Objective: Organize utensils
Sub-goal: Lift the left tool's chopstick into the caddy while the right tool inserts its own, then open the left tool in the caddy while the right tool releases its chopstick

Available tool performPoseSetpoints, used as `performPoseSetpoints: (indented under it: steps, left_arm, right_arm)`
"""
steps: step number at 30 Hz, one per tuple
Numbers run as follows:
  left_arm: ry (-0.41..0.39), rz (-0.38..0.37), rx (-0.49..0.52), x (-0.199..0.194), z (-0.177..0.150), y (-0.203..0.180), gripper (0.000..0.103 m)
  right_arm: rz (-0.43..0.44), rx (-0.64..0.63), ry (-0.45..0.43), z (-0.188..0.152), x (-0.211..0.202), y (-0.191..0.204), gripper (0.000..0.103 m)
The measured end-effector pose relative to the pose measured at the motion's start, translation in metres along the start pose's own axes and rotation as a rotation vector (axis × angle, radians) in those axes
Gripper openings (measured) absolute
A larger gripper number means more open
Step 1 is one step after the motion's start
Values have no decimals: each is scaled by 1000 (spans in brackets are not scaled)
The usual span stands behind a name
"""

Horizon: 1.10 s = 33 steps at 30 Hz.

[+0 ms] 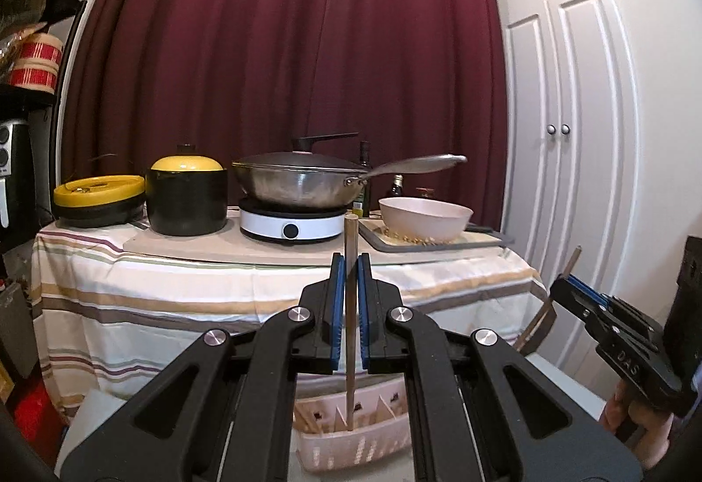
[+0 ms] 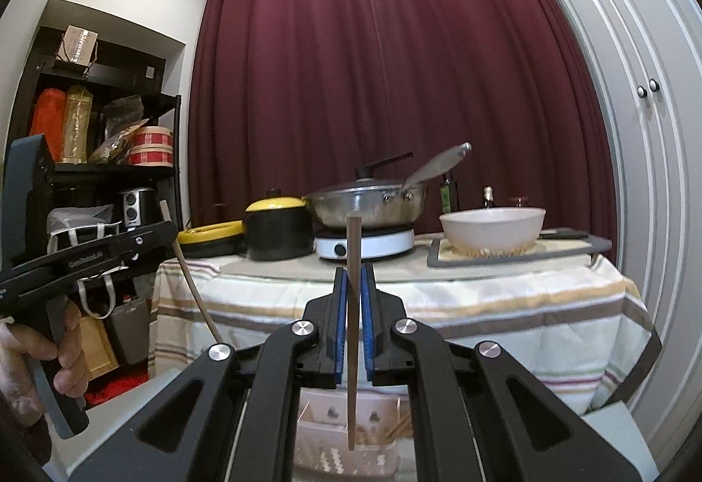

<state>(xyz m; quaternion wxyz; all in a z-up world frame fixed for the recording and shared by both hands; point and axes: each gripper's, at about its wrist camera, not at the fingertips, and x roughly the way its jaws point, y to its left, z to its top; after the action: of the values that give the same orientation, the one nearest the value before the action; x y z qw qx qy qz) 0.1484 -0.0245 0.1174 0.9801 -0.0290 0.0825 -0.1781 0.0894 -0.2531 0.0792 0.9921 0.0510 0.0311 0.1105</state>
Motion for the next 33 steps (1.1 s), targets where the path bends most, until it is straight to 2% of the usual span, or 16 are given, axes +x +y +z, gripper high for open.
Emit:
performPoseSetpoints:
  steps: [8,12,17,19,20,21,22,23,24,27,33]
  left_arm:
    - [9,33,-26,42,-6,14,6]
    - [28,51,-10,59,-27,14,6]
    - [102,49,-7,81,-64,13,6]
    - [129,45,-4,86,-76,11,7]
    - [134,47,-1,87,-80,10,9]
    - [141,48,6,87,-85,9,15]
    - [146,50,11,87,-88,7,18]
    - [149,53,13,86,-90,7,27]
    - [152,52,11,85,-92,6,34]
    - [150,51,0,80,-93,7,43]
    - [145,58,-2,61,-90,4,53]
  right_arm:
    - [-27,-7,23,-9,47,-3,7]
    - [-44,-8,50,-25,64,-4,7]
    - [-59,-22,104,-54,79,-2,7]
    - [-51,-18,151,-65,84,-3,9]
    - [-52,-18,162,-69,86,-4,18]
    - [-53,-19,167,-72,85,-4,29]
    - [-58,-17,169,-75,82,-4,33]
    - [-59,-14,168,-76,81,-4,36]
    - [-56,-10,167,-76,78,-4,37]
    - [-53,-6,169,-75,75,-4,38]
    - [-44,-3,168,-69,55,2,39]
